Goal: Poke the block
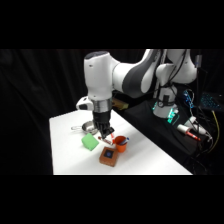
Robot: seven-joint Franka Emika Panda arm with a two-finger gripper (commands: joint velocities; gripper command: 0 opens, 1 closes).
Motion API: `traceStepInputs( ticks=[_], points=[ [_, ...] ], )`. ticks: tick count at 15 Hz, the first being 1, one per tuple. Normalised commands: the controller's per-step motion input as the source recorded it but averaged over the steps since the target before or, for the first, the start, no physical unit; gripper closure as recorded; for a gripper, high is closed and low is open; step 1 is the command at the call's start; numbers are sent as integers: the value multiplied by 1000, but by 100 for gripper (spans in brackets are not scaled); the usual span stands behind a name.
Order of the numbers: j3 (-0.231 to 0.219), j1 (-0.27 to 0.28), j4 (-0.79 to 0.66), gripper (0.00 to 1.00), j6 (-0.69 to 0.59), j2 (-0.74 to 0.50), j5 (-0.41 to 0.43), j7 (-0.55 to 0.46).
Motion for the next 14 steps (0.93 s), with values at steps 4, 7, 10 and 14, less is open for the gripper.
traceStepInputs(
  ticks=[4, 7, 10, 14],
  points=[
    [49, 22, 67, 99, 161, 159, 52, 4],
    [39, 9, 52, 99, 196, 170, 74, 7],
    [45, -13, 48, 100, 221, 182, 113, -6],
    [57, -30, 62, 100, 218, 180, 119, -27]
  ],
)
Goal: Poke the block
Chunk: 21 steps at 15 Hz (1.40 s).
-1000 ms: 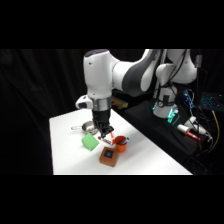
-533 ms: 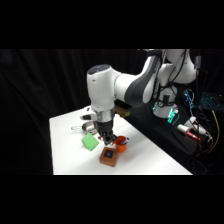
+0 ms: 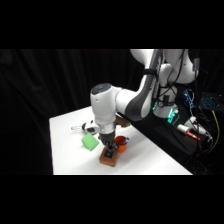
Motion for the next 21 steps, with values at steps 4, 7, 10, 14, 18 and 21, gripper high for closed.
traceStepInputs(
  ticks=[4, 7, 10, 14, 18, 21],
  points=[
    [52, -39, 96, 100, 166, 159, 95, -37],
    [51, -32, 110, 100, 118, 116, 77, -36],
    [42, -6, 68, 100, 53, 10, 53, -15],
    [30, 26, 9, 100, -118, -176, 22, 14],
    [19, 35, -4, 100, -389, -335, -1, 28],
    [13, 5, 19, 100, -439, -351, -6, 8]
  ],
)
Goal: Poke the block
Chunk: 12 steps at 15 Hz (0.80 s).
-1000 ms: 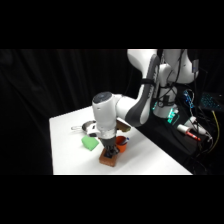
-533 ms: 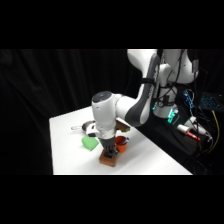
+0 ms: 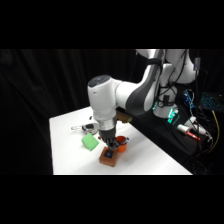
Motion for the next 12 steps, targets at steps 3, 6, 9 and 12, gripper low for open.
traceStepInputs(
  ticks=[3, 6, 9, 12],
  points=[
    [17, -21, 51, 100, -395, -299, 22, -27],
    [17, -29, 88, 100, -389, -229, 36, -41],
    [8, -31, 82, 100, -275, -182, 29, -39],
    [2, -38, 60, 100, -173, -153, 31, -45]
  ],
)
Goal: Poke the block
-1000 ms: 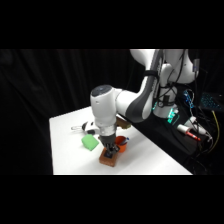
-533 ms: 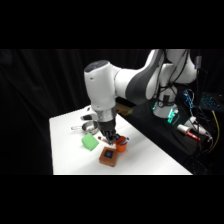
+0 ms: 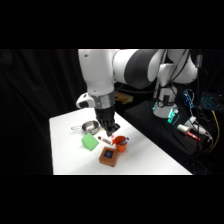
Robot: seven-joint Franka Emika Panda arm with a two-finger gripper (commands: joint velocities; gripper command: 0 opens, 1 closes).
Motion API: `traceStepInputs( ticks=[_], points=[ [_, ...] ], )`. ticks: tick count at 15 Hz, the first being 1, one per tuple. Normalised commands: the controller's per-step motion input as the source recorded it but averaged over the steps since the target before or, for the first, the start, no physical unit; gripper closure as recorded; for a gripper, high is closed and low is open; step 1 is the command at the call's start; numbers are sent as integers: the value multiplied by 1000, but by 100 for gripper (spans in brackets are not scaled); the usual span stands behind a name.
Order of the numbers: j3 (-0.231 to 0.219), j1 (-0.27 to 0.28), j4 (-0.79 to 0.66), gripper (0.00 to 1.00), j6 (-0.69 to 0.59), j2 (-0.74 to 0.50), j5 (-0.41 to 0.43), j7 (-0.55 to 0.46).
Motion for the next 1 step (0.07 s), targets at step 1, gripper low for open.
traceStepInputs(
  ticks=[1],
  points=[
    [3, -44, 37, 100, -122, -147, 37, -68]
  ],
)
